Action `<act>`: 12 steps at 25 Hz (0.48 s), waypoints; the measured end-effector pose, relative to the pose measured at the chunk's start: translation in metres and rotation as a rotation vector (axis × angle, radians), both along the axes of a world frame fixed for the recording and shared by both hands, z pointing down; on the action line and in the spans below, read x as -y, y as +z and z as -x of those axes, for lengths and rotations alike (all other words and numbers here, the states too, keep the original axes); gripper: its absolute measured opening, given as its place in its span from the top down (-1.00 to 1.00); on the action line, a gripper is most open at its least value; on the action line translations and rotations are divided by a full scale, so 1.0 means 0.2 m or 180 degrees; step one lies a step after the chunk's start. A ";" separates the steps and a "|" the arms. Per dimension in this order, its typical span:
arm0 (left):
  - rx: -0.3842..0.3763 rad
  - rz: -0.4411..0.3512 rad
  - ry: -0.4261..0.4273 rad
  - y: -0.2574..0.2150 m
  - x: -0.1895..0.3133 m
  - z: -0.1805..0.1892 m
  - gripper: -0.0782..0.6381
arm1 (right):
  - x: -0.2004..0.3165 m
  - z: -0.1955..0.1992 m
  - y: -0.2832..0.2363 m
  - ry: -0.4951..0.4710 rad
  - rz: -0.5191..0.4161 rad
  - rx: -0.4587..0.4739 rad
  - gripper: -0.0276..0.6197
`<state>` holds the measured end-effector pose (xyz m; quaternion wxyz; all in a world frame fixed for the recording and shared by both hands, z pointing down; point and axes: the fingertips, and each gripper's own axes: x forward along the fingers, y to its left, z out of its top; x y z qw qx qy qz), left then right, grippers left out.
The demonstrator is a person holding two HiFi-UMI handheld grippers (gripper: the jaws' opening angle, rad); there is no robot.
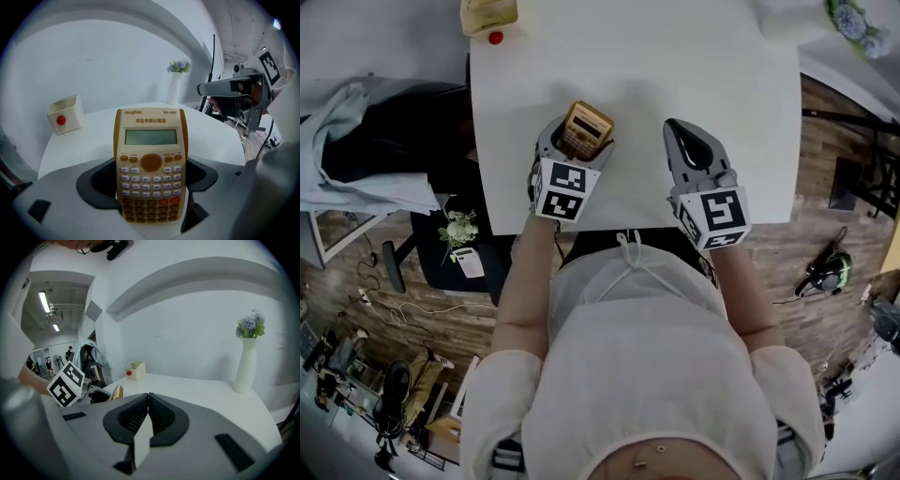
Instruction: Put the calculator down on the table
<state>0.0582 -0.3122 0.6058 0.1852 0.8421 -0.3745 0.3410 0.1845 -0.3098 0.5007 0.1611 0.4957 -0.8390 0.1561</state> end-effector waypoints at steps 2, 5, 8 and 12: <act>0.0088 0.0048 -0.0060 0.02 0.01 -0.02 -0.35 | 0.02 -0.02 0.01 -0.0074 0.0029 -0.0003 0.90; 0.0185 0.0160 -0.0112 0.07 0.02 -0.04 -0.35 | 0.05 -0.03 0.01 -0.0168 0.0048 -0.0024 0.90; 0.0273 0.0257 -0.0125 0.11 0.03 -0.05 -0.35 | 0.08 -0.03 0.02 -0.0248 0.0049 -0.0013 0.90; 0.0383 0.0315 -0.0134 0.15 0.03 -0.06 -0.35 | 0.13 -0.07 0.05 -0.0283 0.0090 0.0006 0.90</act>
